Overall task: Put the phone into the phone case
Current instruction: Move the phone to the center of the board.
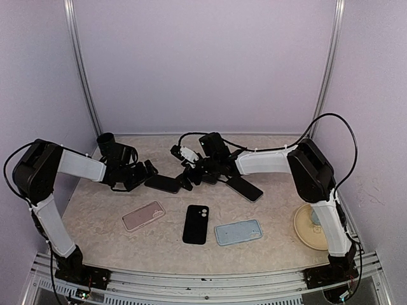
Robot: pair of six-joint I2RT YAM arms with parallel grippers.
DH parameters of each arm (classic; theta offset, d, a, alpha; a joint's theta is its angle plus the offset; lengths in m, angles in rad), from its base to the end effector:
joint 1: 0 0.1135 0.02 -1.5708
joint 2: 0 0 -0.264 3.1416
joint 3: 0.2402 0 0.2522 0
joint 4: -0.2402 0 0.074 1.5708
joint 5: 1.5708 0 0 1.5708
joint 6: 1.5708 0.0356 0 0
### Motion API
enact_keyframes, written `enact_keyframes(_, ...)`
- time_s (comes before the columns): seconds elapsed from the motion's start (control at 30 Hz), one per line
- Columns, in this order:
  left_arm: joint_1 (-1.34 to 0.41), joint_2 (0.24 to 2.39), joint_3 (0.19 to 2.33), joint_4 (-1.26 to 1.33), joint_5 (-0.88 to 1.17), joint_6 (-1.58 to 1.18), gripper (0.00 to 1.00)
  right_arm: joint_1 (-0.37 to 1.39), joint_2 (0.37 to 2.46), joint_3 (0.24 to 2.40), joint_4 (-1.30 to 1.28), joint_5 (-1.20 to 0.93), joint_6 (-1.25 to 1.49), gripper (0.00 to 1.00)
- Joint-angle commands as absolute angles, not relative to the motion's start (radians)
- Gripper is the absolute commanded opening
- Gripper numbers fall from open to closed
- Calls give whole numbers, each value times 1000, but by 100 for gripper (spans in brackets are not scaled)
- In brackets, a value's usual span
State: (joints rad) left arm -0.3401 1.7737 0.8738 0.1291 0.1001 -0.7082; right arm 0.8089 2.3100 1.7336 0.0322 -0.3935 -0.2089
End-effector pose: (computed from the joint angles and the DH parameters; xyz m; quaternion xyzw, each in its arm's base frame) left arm 0.3297 -0.1204 0.1413 -0.1492 0.9079 -0.2345 0.3137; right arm 0.3542 0.3910 0.1701 -0.5001 0.6993 0.3050 0.4097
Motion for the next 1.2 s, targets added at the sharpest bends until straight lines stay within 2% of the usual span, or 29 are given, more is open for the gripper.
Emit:
enact_keyframes(0.0, -348, 1806, 899, 162, 100, -677, 99, 830, 2366, 1800, 6, -359, -216, 100)
enact_keyframes(0.37, -402, 1897, 973, 163, 124, -647, 99, 838, 2438, 1838, -49, -332, -222, 100)
enact_keyframes(0.77, -477, 1907, 966, 172, 116, -657, 99, 835, 2457, 1806, -60, -296, -246, 100)
enact_keyframes(1.17, -428, 1844, 984, 118, 90, -606, 99, 800, 2460, 1787, -68, -313, -274, 100)
